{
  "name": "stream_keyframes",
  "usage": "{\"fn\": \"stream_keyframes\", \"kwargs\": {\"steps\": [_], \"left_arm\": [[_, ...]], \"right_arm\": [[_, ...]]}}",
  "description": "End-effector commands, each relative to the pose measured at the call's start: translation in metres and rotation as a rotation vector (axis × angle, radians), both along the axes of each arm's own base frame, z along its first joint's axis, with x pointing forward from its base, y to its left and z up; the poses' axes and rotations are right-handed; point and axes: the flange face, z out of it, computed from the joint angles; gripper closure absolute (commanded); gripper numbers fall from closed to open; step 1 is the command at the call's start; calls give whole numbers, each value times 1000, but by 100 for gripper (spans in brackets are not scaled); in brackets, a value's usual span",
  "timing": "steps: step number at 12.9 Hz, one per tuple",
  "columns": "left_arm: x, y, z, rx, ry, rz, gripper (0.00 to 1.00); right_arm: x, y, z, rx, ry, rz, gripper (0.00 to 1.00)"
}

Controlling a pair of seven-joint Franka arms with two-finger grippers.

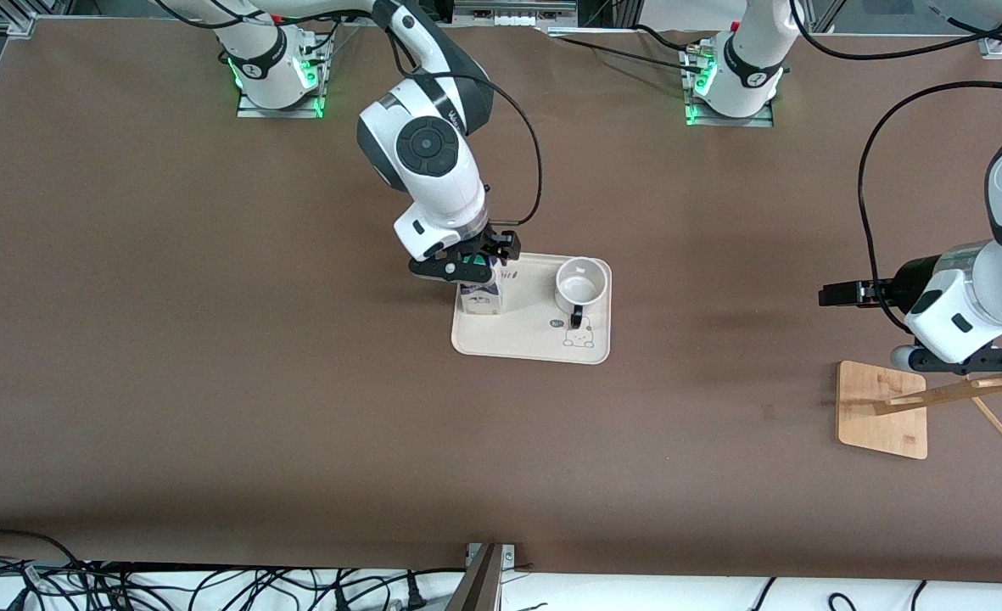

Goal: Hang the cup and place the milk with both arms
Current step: 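Grasp the milk carton with the right gripper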

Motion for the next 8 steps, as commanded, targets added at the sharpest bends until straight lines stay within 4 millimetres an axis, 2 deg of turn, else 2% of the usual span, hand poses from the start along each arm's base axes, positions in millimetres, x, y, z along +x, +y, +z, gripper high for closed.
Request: {"fn": "stream_keyframes", "kwargs": {"steps": [1,2,4,5,6,8], "left_arm": [[2,7,-3,45,-37,-26,0],[0,7,0,33,-38,-26,0],[0,-11,-5,30,-32,-53,0],[-4,-11,-13,16,-12,-42,0],[-7,-8,-18,-4,4,-28,0],[-7,-9,-20,-3,5,-13,0]], "right_arm": [[1,-1,1,-15,-10,-4,57],[5,-3,6,-8,-17,-1,59],[10,-9,24,-5,-24,0,59],[15,-21,41,1,-14,3,59],[24,-37,60,2,-11,18,59],[44,-81,80,-8,8,73,59]]}}
